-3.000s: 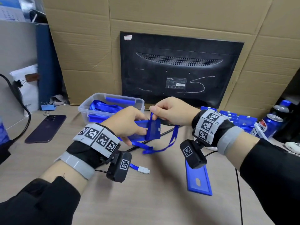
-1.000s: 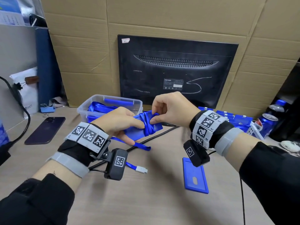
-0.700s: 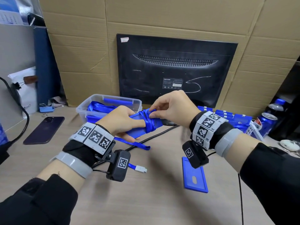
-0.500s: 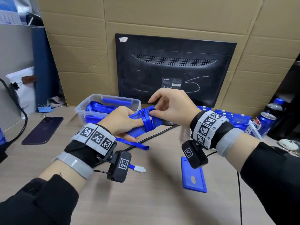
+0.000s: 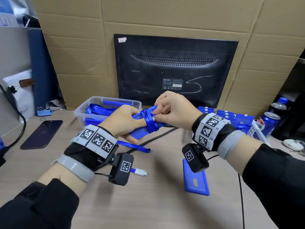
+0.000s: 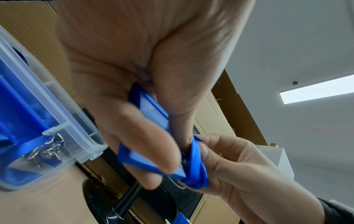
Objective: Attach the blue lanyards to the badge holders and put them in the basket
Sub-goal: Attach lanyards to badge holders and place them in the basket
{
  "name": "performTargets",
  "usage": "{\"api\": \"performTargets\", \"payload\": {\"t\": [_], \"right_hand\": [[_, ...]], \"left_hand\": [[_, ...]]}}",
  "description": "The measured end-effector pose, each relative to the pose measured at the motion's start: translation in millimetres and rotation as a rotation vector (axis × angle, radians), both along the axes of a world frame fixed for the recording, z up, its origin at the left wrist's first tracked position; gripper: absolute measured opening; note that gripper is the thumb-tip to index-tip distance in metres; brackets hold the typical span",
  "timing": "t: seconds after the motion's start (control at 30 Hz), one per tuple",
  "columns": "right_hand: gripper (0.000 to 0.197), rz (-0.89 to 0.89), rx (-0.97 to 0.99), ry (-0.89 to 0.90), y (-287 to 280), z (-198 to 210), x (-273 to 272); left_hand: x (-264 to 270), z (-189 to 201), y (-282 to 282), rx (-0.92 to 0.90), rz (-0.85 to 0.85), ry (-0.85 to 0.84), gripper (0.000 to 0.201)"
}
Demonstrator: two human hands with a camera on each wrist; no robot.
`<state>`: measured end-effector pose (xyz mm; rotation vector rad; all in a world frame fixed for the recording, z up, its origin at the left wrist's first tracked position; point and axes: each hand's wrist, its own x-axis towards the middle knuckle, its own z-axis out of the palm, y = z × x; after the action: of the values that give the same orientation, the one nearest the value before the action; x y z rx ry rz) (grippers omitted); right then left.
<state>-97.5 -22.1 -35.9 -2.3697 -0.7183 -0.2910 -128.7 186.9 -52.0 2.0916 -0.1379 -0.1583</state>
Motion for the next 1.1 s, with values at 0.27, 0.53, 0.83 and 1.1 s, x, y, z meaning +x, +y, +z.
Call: {"api": "performTargets", "payload": {"t": [0.27, 0.53, 0.83, 1.1], "right_hand": [[0.013, 0.113, 0.164, 0.167, -12, -1, -8], [0.017, -0.009, 0.300, 0.156, -42, -7, -15], [0.025, 0.027, 0.409, 0.372, -73, 3, -33], [0.013, -0.107, 0.394, 0.253, -108, 4, -44]], "left_hand": [[-1, 5, -13, -0.033, -0.042, -0.062, 0.035], [-1, 12, -42, 0.088, -0.121, -0.123, 0.039], [-3, 17, -84, -0.084, -0.126, -0.106, 0.032], [-2, 26, -115, -0.127, -0.222, -0.011, 0.014]]}}
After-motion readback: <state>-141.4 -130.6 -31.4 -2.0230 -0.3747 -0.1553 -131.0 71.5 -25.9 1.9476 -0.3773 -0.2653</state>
